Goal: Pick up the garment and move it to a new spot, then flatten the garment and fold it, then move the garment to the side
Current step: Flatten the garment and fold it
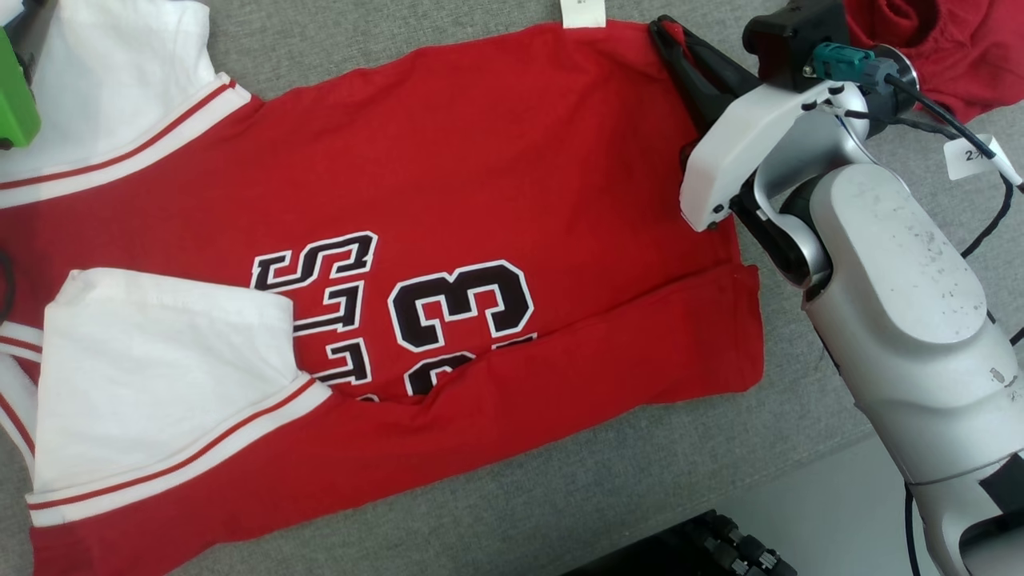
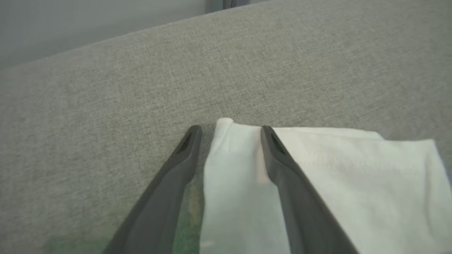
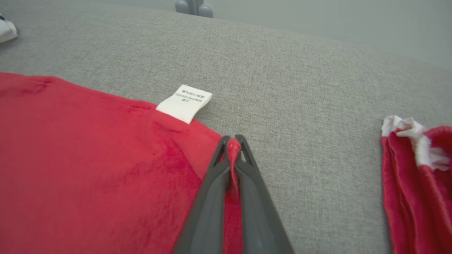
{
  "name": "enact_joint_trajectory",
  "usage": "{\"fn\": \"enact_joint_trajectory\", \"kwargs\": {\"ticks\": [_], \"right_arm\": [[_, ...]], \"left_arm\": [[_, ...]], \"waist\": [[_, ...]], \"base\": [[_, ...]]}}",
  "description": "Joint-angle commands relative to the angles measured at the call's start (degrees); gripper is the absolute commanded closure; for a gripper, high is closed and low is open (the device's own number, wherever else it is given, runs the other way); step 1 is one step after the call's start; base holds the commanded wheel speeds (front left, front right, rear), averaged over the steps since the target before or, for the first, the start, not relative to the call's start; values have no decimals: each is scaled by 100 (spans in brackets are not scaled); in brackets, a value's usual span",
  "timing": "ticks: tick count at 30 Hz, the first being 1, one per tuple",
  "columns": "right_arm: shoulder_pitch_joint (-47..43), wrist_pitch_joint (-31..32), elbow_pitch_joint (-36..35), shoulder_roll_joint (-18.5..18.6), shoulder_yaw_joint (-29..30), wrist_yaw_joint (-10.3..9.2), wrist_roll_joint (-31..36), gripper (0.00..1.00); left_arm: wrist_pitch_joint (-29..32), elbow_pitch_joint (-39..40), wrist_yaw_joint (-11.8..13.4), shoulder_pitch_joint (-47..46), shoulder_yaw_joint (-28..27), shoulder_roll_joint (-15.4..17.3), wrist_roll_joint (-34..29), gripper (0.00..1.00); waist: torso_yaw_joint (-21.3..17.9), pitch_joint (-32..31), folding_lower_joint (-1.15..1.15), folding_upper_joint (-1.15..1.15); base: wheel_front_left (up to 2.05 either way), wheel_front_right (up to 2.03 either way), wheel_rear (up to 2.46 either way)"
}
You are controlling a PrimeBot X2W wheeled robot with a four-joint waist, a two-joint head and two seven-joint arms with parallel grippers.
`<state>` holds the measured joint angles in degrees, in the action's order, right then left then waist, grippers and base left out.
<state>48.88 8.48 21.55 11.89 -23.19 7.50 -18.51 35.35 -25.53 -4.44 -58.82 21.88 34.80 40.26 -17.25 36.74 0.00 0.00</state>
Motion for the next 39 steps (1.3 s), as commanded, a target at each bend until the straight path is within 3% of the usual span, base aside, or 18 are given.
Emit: {"fn": "enact_joint_trajectory", "kwargs": {"ticks": [1, 9, 21, 30, 39], "right_arm": [[71, -32, 10, -15, -13, -2, -44, 100], [80, -46, 75, 44, 8, -2, 13, 100], [-83, -271, 555, 374, 412, -5, 47, 100], [-784, -619, 523, 564, 542, -4, -168, 100], [-1891, -732, -236, 852, 582, -4, -525, 100]], "left_arm": [[103, -35, -4, 82, 126, -39, -26, 100], [-90, 194, -52, 59, 186, -9, -115, 100], [-1328, 575, -208, 510, 231, -449, 86, 100], [-2254, 1257, -240, 1802, 122, -597, 456, 100], [-2792, 1925, 42, 3312, 19, -655, 724, 100]], "waist": [[6, -1, 0, 0], [159, -134, 0, 0], [810, -874, 0, 0], [1302, -1551, 0, 0], [1574, -2107, 0, 0]], "base": [[0, 0, 0], [0, 0, 0], [0, 0, 0], [0, 0, 0], [0, 0, 0]]}}
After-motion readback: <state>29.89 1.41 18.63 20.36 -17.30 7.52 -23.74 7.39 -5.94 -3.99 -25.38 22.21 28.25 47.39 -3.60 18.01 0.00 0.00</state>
